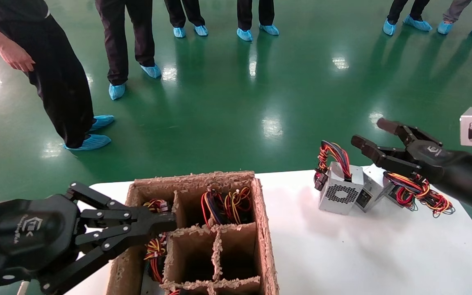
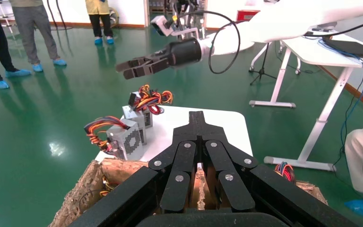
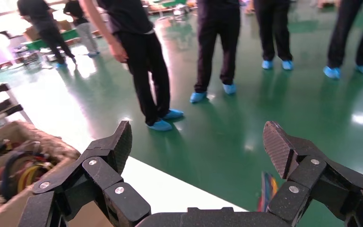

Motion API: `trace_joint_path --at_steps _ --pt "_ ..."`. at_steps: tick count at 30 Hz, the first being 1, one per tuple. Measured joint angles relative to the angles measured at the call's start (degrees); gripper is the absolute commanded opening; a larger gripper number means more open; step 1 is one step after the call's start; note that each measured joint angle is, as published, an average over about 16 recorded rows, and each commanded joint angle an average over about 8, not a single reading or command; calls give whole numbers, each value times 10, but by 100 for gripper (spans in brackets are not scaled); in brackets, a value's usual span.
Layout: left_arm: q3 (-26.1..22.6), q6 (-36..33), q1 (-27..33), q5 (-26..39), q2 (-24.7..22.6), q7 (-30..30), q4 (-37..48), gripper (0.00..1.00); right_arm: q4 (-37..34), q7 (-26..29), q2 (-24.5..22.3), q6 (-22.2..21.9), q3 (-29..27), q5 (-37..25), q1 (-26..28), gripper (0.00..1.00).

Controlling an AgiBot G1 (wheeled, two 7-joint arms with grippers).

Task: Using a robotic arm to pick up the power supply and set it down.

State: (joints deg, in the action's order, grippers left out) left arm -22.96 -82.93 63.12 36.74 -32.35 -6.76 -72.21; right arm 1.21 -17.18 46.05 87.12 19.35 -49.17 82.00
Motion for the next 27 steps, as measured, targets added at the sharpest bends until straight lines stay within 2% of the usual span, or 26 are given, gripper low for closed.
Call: trace_joint_path --at_steps 4,5,6,27 --pt "0 0 0 0 0 0 0 89 68 26 -10 -1 -3 7 -19 100" --pt "0 0 0 0 0 0 0 98 84 33 -13 -2 -4 9 -24 100" --pt "0 0 0 0 0 0 0 100 101 39 -15 -2 -5 10 -29 100" --pt "0 0 0 0 0 0 0 100 452 174 -69 -9 -21 46 -128 100"
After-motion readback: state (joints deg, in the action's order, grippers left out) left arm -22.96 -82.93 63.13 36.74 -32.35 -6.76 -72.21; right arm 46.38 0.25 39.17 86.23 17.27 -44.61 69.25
